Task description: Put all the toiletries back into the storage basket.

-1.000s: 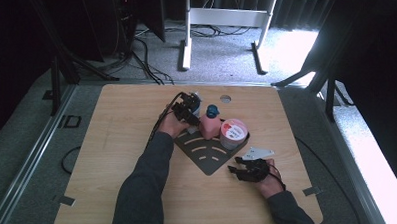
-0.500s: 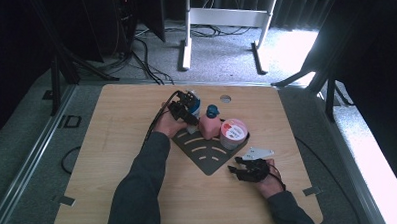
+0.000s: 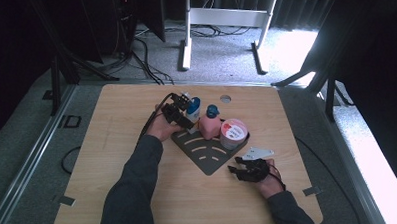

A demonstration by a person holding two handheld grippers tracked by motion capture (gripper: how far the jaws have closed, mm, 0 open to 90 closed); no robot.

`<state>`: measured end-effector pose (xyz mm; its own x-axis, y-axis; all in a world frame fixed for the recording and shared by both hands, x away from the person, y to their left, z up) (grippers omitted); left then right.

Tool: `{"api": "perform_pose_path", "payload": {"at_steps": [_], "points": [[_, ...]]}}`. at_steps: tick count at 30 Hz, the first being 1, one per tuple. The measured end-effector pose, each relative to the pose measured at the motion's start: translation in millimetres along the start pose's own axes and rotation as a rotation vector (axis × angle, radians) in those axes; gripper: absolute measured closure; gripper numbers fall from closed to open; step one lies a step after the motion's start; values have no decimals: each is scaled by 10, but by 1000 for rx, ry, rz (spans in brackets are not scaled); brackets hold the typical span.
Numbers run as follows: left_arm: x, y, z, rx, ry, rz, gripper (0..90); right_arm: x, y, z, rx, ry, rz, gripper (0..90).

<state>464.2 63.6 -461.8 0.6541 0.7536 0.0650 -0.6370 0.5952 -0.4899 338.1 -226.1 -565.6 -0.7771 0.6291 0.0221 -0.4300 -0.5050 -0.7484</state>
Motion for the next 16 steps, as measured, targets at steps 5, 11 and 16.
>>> {"api": "perform_pose_path", "payload": {"at_steps": [5, 11, 16], "points": [[42, 121, 48, -13, -13, 12, 303, 0, 0, 0, 0, 0, 0, 514], [91, 238, 122, -38, -37, 26, 304, 1, 0, 0, 0, 1, -1, 514], [120, 336, 170, -59, -65, 42, 303, 1, 0, 0, 0, 1, -1, 514]]}}
Point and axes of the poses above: each handheld gripper's, and its own axes: z roughly backward along the jaws, y roughly out of its underside, x roughly to its left, the point moved 1 cm from there along -z, roughly forward along the jaws, and after that the axes turned 2 degrees about -y, right-handed, at the moved point
